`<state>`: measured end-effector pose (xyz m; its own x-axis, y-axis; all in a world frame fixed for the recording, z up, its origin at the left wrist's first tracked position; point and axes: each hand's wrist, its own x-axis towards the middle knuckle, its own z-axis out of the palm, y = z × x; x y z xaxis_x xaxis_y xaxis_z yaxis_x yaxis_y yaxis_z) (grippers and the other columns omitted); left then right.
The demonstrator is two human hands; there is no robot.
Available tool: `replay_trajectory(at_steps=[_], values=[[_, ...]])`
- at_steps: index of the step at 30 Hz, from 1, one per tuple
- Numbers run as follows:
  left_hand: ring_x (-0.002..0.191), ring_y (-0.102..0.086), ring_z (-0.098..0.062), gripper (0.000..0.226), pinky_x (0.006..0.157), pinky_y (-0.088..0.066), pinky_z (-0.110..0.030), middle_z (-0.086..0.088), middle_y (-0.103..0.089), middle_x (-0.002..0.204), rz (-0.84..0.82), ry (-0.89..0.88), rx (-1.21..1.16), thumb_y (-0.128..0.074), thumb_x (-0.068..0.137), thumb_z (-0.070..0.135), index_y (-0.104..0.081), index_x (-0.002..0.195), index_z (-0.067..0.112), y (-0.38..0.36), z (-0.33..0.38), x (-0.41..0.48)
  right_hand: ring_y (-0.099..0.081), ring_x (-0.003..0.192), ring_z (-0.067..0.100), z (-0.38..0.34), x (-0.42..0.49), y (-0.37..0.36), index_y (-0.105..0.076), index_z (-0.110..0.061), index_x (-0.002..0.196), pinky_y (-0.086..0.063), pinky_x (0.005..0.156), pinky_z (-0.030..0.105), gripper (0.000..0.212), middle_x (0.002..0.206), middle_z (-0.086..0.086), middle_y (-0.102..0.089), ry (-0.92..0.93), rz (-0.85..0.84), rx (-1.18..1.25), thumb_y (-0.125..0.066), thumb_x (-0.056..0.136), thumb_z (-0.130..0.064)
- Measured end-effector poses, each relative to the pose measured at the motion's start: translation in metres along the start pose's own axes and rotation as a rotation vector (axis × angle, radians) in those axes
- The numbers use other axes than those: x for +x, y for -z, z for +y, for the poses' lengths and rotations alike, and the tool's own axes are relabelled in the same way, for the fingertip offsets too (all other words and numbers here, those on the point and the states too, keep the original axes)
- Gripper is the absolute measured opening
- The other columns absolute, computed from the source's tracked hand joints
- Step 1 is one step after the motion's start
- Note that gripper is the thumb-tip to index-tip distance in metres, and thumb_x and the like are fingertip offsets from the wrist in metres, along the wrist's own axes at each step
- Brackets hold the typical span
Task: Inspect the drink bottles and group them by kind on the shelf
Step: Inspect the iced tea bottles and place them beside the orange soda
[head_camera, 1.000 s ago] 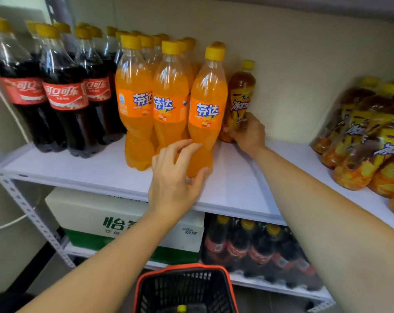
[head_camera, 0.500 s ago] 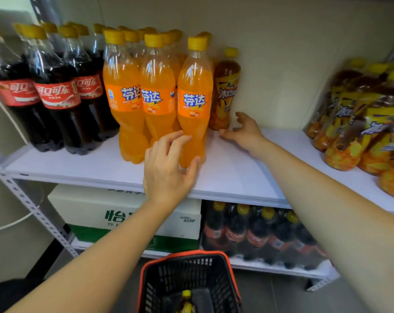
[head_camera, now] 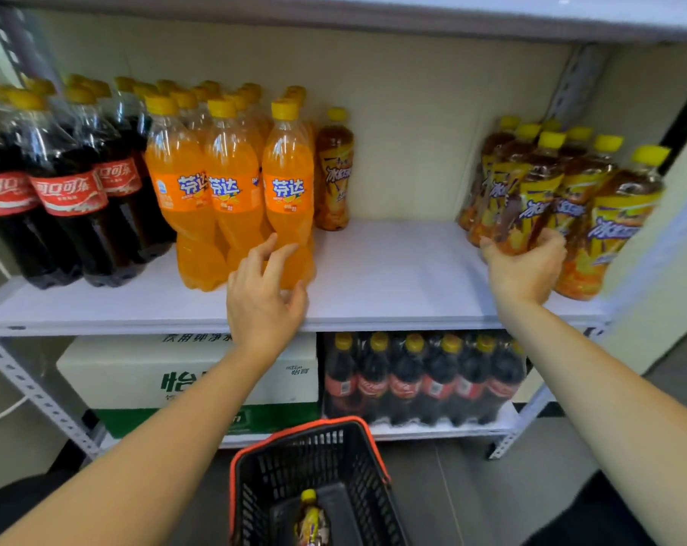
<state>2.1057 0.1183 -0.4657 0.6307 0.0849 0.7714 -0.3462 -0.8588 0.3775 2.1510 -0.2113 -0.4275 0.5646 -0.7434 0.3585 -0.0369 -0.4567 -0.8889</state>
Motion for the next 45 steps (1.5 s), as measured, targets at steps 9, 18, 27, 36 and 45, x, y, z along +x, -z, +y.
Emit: replay_trajectory(at_steps=[9, 18, 27, 36, 45], values=[[0.123, -0.052, -0.033, 0.034, 0.089, -0.047, -0.043, -0.009, -0.056, 0.140, -0.123, 0.096, -0.039, -0.079, 0.077, 0.015, -0.073, 0.110, 0.020, 0.021, 0.036, -0.008, -0.059, 0.123, 0.039, 0.020, 0.053, -0.008, -0.055, -0.010, 0.136, -0.048, 0.102, 0.046, 0.073, 0.132, 0.015, -0.065, -0.011, -0.135, -0.107, -0.085, 0.079, -0.044], [0.102, -0.067, -0.004, 0.020, 0.086, -0.051, -0.024, 0.013, -0.076, 0.096, -0.498, 0.227, -0.600, -0.075, 0.089, 0.010, -0.077, 0.085, 0.030, 0.029, 0.081, -0.001, -0.056, 0.082, 0.022, 0.028, 0.040, 0.011, -0.055, -0.018, 0.094, -0.046, 0.073, 0.036, 0.038, 0.085, -0.002, -0.057, 0.144, -0.204, 0.092, -0.085, 0.073, -0.027], [0.111, -0.066, -0.003, 0.046, 0.093, -0.056, -0.031, 0.005, -0.069, 0.125, -0.542, 0.405, -0.984, -0.078, 0.087, 0.029, -0.062, 0.130, 0.024, 0.029, 0.111, 0.018, -0.070, 0.095, 0.021, -0.015, -0.069, 0.059, -0.059, -0.013, 0.107, -0.058, 0.085, 0.040, 0.042, 0.102, 0.004, -0.072, 0.183, -0.552, 0.296, -0.087, 0.077, -0.021], [0.103, -0.072, -0.010, 0.080, 0.073, -0.060, -0.029, -0.003, -0.067, 0.129, -0.437, 0.478, -1.066, -0.087, 0.072, 0.035, -0.050, 0.141, 0.019, 0.036, 0.116, 0.016, -0.061, 0.073, 0.001, -0.017, -0.154, 0.071, -0.051, -0.025, 0.094, -0.047, 0.063, 0.015, 0.048, 0.083, -0.011, -0.067, 0.211, -0.768, 0.335, -0.090, 0.069, -0.039], [0.113, -0.067, -0.025, 0.069, 0.076, -0.059, -0.039, -0.008, -0.063, 0.139, -0.479, 0.621, -1.331, -0.073, 0.082, 0.019, -0.047, 0.146, 0.021, 0.035, 0.085, 0.014, -0.066, 0.103, 0.034, -0.006, -0.147, 0.068, -0.053, -0.003, 0.140, -0.050, 0.095, 0.060, 0.065, 0.123, 0.021, -0.064, -0.519, -1.351, 0.719, -0.060, 0.077, -0.017]])
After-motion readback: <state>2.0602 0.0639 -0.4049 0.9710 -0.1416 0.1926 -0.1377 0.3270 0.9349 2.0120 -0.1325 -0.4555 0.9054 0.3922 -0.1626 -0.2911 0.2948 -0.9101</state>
